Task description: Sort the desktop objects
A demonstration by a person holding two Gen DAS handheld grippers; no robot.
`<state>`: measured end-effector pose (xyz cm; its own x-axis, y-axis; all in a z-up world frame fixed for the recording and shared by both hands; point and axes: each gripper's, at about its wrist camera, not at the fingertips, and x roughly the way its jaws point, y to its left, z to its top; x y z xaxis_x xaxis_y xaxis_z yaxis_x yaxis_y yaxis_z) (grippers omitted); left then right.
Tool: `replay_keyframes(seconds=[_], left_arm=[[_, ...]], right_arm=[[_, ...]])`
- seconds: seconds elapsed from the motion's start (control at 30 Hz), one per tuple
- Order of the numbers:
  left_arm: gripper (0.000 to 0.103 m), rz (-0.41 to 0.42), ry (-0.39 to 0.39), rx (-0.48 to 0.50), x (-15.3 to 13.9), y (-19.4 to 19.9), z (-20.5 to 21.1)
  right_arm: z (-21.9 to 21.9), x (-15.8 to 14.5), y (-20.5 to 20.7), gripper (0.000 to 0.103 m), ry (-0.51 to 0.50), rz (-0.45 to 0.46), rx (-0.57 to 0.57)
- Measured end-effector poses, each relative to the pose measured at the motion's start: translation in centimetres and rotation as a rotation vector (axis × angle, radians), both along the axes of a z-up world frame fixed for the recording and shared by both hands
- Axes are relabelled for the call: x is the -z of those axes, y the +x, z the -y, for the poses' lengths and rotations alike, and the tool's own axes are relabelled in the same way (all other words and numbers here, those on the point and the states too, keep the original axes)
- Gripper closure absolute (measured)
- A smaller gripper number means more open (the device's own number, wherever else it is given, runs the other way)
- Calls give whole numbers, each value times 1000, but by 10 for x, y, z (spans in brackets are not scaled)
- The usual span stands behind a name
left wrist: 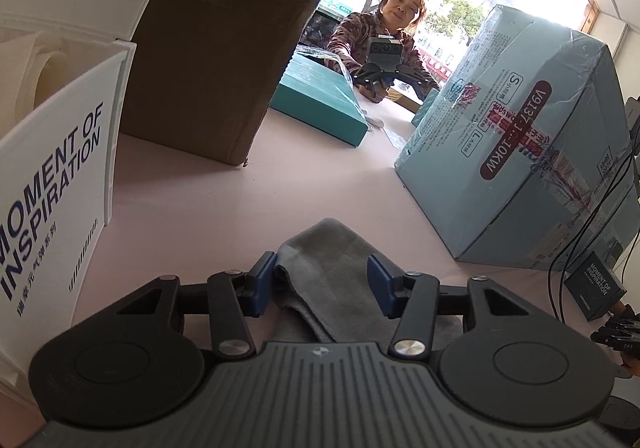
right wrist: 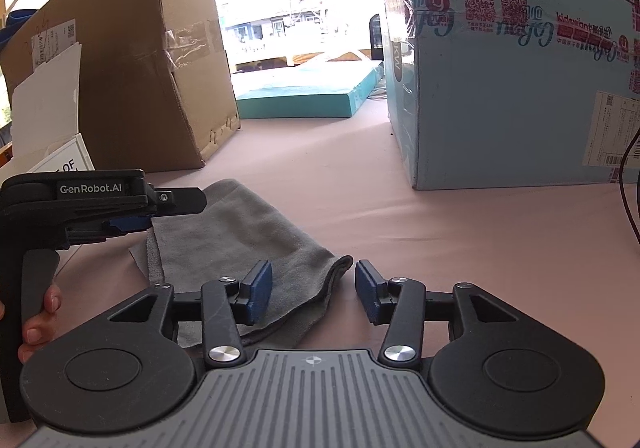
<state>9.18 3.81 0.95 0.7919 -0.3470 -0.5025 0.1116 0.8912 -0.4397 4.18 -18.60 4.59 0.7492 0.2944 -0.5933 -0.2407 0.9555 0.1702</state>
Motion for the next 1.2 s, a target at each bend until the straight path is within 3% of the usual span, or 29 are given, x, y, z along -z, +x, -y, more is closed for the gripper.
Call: replay_keyframes(seconds=[0.13, 0.2, 0.37, 0.5, 0.6, 0.67, 0.7, 1.03, 1.2], left_arm=[[77, -12, 34, 7, 0, -2, 1], [83, -16, 54, 10, -1, -5, 2], [85, -19, 77, 32, -2, -11, 7], [88, -18, 92, 75, -3, -16, 15], [88, -17, 96, 77, -3, -17, 16], [88, -19, 91, 77, -3, -18, 15], [88, -20, 85, 76, -3, -17, 14], [89, -16, 78, 84, -4, -18, 15], [89, -4, 83, 90, -6, -20, 16]], right_arm=[[4, 0, 1, 29, 39, -16, -12], [6, 1, 1, 27, 71, -25, -8], [16, 2, 2, 26, 165, -44, 27], [11, 1, 1, 27, 136, -44, 26], [5, 0, -1, 48, 75, -37, 49], [8, 0, 0, 82, 93, -41, 50], [11, 1, 0, 86, 118, -49, 37], [11, 0, -2, 87, 143, -38, 33], [10, -7, -10, 88, 168, 26, 23]])
